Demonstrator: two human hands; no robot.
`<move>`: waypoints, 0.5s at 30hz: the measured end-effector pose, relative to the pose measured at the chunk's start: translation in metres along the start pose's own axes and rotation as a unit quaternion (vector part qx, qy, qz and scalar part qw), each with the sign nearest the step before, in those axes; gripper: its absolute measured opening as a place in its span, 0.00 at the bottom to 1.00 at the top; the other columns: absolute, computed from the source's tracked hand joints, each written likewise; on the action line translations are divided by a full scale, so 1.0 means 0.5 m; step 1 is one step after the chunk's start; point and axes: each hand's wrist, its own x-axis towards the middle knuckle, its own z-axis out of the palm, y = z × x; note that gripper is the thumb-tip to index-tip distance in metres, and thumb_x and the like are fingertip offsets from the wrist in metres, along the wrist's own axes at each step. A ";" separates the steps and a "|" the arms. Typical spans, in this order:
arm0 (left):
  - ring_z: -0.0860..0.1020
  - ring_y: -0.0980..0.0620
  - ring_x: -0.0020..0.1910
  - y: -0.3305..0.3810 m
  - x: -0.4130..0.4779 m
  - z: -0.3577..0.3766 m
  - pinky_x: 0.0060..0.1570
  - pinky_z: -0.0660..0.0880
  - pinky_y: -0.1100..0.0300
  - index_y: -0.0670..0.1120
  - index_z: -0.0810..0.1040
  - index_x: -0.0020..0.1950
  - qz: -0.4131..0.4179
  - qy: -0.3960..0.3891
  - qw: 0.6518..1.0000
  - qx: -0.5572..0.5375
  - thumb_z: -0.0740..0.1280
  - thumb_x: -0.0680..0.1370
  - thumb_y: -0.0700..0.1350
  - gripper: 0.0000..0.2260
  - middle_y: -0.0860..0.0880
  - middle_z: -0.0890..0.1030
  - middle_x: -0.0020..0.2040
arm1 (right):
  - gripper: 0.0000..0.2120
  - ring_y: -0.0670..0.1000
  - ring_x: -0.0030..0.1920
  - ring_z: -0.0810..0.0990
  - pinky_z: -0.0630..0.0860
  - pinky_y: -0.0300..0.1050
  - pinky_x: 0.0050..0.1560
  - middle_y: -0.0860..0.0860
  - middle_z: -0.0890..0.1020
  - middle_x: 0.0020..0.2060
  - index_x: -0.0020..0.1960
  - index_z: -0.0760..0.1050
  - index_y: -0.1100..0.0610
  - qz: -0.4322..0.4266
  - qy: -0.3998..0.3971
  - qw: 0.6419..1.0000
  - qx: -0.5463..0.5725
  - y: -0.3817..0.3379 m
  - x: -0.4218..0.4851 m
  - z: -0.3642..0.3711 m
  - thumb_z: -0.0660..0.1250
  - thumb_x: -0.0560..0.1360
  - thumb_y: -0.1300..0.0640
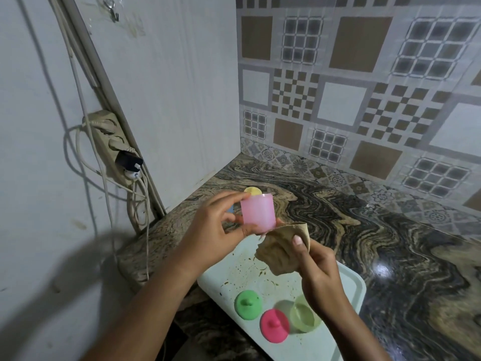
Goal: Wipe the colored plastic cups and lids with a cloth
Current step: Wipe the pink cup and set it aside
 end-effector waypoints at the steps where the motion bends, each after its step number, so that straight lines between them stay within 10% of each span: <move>1: 0.84 0.53 0.51 -0.005 0.002 0.001 0.44 0.82 0.62 0.51 0.79 0.65 -0.009 -0.002 1.000 -0.013 0.77 0.73 0.41 0.22 0.57 0.77 0.63 | 0.17 0.53 0.41 0.86 0.81 0.48 0.39 0.57 0.87 0.40 0.48 0.86 0.60 0.003 0.002 1.000 -0.002 0.001 0.001 -0.002 0.59 0.79 0.54; 10: 0.85 0.56 0.36 -0.052 0.011 0.013 0.39 0.84 0.52 0.46 0.84 0.52 -0.041 -0.016 0.997 0.059 0.72 0.78 0.38 0.05 0.57 0.84 0.48 | 0.19 0.52 0.31 0.79 0.76 0.38 0.33 0.59 0.81 0.30 0.39 0.83 0.56 0.038 -0.002 0.992 -0.121 0.007 0.012 -0.016 0.60 0.85 0.61; 13: 0.84 0.57 0.32 -0.075 0.011 0.025 0.41 0.82 0.49 0.49 0.83 0.49 -0.075 -0.054 0.989 0.111 0.72 0.78 0.41 0.03 0.57 0.84 0.45 | 0.21 0.64 0.28 0.81 0.80 0.52 0.32 0.54 0.78 0.24 0.36 0.81 0.54 0.101 0.001 0.983 -0.154 0.014 0.027 -0.028 0.60 0.85 0.59; 15: 0.82 0.59 0.35 -0.090 0.012 0.038 0.42 0.81 0.51 0.51 0.82 0.49 -0.071 -0.069 0.982 0.158 0.72 0.78 0.44 0.03 0.57 0.84 0.44 | 0.23 0.53 0.27 0.82 0.80 0.49 0.34 0.53 0.76 0.24 0.34 0.82 0.50 0.116 0.026 0.975 -0.188 0.032 0.043 -0.042 0.60 0.85 0.55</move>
